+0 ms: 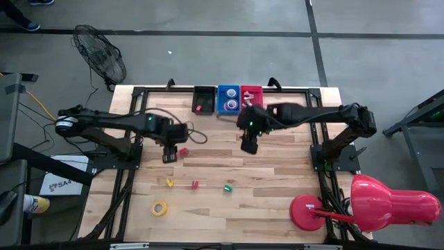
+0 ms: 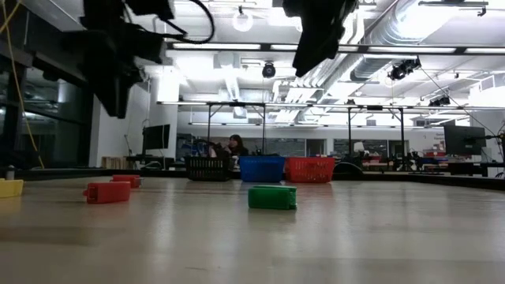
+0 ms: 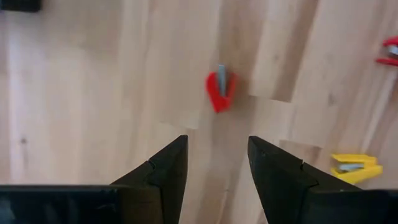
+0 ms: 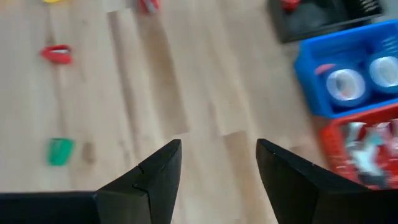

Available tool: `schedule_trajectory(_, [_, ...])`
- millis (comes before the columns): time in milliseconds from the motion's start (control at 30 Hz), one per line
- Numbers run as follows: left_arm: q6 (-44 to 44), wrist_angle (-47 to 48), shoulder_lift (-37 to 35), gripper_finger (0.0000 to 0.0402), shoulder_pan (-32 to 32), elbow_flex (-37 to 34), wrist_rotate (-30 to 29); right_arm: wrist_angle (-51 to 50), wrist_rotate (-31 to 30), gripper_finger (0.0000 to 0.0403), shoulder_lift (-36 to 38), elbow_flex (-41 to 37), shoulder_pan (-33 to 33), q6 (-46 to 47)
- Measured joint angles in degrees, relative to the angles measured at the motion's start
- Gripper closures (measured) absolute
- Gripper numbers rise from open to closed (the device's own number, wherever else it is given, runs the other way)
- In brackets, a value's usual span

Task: Pick and place Stapler, Stapler remover, tape
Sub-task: Put the green stapler into the black bin

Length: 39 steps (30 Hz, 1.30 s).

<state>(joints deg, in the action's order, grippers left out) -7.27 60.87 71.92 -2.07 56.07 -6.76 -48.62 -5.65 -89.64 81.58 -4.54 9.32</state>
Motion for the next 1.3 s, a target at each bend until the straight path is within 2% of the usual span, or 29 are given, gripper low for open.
schedule_trajectory(133, [-1.6,-1.7,-2.7,0.0239,3.7,-2.4,-0.3,0.3,-0.4,0.0203,-1.6,0.0,5.1,4.3])
schedule_trajectory(300, [-2.0,-1.6,-3.5,0.0239,7.2,-2.9,-3.4,-0.2,-3.8,0.0203,-5.0,0.0,12.0,8.7])
schedule_trajectory(433, [-1.8,-2.5,-3.5,0.0239,8.4,-2.9,-4.7,0.0,-6.0,0.0203,-8.0,0.0,17.3,10.9])
schedule_trajectory(733, [0.2,-5.2,-3.5,0.0239,8.6,-2.9,-4.5,0.8,-5.9,0.0203,-16.0,-0.6,26.0,16.8])
schedule_trajectory(833, [0.6,-5.4,-3.5,0.0239,8.6,-2.9,-4.3,6.8,-4.3,0.0203,-16.9,-5.0,27.4,20.2])
schedule_trajectory(1067, [1.1,-5.4,-3.5,0.0239,8.6,-2.9,-4.3,28.2,-3.6,0.0203,-16.9,-18.1,30.2,28.2])
schedule_trajectory(1200, [1.6,-5.4,-3.5,0.0239,8.6,-2.9,-4.3,41.1,-7.0,0.0203,-17.0,-23.4,32.6,28.3])
schedule_trajectory(1300, [1.6,-5.3,-3.5,0.0239,8.6,-2.9,-4.3,44.5,-12.1,0.0203,-17.3,-26.3,34.4,28.9])
